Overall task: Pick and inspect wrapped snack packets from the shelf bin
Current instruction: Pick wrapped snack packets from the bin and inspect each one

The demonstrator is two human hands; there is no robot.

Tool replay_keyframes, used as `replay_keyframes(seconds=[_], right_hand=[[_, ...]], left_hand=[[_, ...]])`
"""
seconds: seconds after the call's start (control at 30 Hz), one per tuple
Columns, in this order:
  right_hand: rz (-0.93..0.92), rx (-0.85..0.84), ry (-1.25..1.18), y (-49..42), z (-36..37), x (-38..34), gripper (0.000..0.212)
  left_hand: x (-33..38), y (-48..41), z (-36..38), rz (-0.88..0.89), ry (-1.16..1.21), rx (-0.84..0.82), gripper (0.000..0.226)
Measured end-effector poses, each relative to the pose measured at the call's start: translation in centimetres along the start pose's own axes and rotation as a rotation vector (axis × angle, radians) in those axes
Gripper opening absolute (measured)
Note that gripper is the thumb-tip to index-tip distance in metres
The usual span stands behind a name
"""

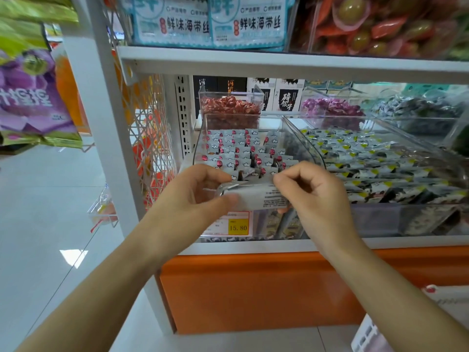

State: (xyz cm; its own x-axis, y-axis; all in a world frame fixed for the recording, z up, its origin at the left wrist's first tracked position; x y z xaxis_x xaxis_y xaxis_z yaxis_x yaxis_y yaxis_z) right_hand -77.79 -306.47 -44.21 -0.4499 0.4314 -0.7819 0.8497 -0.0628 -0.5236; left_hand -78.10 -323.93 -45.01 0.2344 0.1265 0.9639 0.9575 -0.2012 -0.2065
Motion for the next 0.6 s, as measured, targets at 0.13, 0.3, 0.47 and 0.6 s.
replay_keyframes(seconds=[0.13,0.3,0.47,0.6], right_hand=[[-0.045,-0.043,0.038,0.2,0.6,-0.4,0.013],[-0.023,-0.114,-0.025,0.2,1.1,-0.5,0.013],[0.023,-0.168,-0.105,0.3,1.6,-0.5,0.013],[0.116,-0.169,-0.161,0.2,1.6,0.2,0.014]], left_hand=[[-0.2,-0.3,-0.8,0.006,-0.074,0.059,0.014],[-0.2,-0.7,-1.7,0.01,-0.112,0.049,0.01],[0.1,-0.9,-2.5,0.051,-0.181,0.036,0.011],[0.2,-0.8,-2.3,0.062,-0.186,0.033,0.014]])
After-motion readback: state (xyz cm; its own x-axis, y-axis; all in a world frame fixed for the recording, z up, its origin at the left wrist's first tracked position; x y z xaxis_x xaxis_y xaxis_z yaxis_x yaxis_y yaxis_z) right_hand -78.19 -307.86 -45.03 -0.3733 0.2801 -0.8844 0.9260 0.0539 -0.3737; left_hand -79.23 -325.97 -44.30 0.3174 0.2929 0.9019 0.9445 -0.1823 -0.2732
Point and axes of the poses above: each hand's wrist, its own y-axis away from the middle knuckle, its own z-axis out of the palm, x = y × z, the point moved 8 cm from there along -y, towards the middle knuckle, and after that the axes turned 6 degrees about y, right-handed, at the moved point
